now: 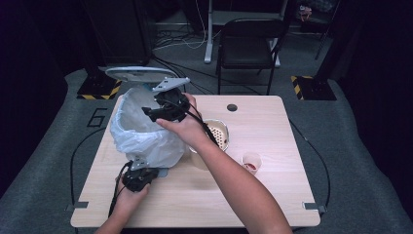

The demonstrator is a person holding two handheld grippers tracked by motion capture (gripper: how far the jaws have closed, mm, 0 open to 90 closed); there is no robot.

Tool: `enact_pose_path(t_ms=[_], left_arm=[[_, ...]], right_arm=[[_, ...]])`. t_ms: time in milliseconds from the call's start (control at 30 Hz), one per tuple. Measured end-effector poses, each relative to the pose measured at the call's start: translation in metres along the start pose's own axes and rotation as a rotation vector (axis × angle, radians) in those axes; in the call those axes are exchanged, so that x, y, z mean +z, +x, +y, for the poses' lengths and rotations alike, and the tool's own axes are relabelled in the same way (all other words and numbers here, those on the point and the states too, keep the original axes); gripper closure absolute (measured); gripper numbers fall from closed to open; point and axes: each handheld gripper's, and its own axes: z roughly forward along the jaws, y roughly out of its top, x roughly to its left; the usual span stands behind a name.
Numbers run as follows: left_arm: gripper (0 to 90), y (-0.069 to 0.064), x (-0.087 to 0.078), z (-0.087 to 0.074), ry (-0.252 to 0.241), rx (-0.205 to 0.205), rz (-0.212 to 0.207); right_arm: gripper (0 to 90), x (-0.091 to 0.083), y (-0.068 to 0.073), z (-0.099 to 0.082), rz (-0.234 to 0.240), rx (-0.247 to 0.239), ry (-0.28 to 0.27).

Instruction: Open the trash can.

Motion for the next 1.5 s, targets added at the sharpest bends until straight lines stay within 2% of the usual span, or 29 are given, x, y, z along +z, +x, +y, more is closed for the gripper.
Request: enact_pose_path(t_ms=[33,167,200,400,467,600,633,767,967,1033,1067,1200,1500], left_arm=[[90.0,0.000,0.000,0.000,-0.002,-0.002,-0.001],[90.0,0.000,0.000,0.000,0.001,0.002,0.001],[90.0,0.000,0.000,0.000,-0.001,0.000,-0.001],[90.0,0.000,0.001,0.000,-0.005,0.000,0.003],[90.0,0.000,0.001,0.000,-0.006,0.000,0.004],[90.0,0.000,0.001,0.000,-0.007,-0.001,0.003],[90.0,0.002,0.000,0.000,-0.002,0.034,0.003],[90.0,0.002,-0.001,0.000,0.000,0.046,0.013],[90.0,0.002,-0.001,0.000,0.000,0.046,0.011],[90.0,0.002,-0.001,0.000,0.000,0.047,0.013],[90.0,0.002,-0.001,0.000,-0.002,0.046,0.012],[90.0,0.002,-0.001,0.000,-0.002,0.046,0.012],[90.0,0.002,0.000,0.000,-0.006,0.048,0.011]], right_arm=[[42.9,-0.004,0.000,0.000,0.001,-0.022,-0.005],[43.0,-0.012,0.000,0.000,0.000,-0.027,-0.005],[43.2,-0.019,0.000,-0.001,-0.006,-0.034,-0.006],[44.9,-0.040,0.001,-0.006,-0.002,-0.035,-0.023],[45.9,-0.053,0.001,-0.012,-0.012,-0.036,-0.033],[46.7,-0.063,-0.004,-0.021,-0.028,-0.027,-0.031],[47.2,-0.066,-0.005,-0.024,-0.034,-0.025,-0.030],[50.8,-0.079,-0.015,-0.040,-0.057,-0.007,-0.016],[53.0,-0.089,-0.021,-0.055,-0.084,-0.002,-0.014],[53.3,-0.095,-0.022,-0.068,-0.106,-0.019,-0.017],[53.3,-0.095,-0.022,-0.068,-0.106,-0.019,-0.017],[55.5,-0.101,-0.021,-0.087,-0.110,-0.029,-0.007],[55.2,-0.099,-0.022,-0.115,-0.122,0.016,0.021]])
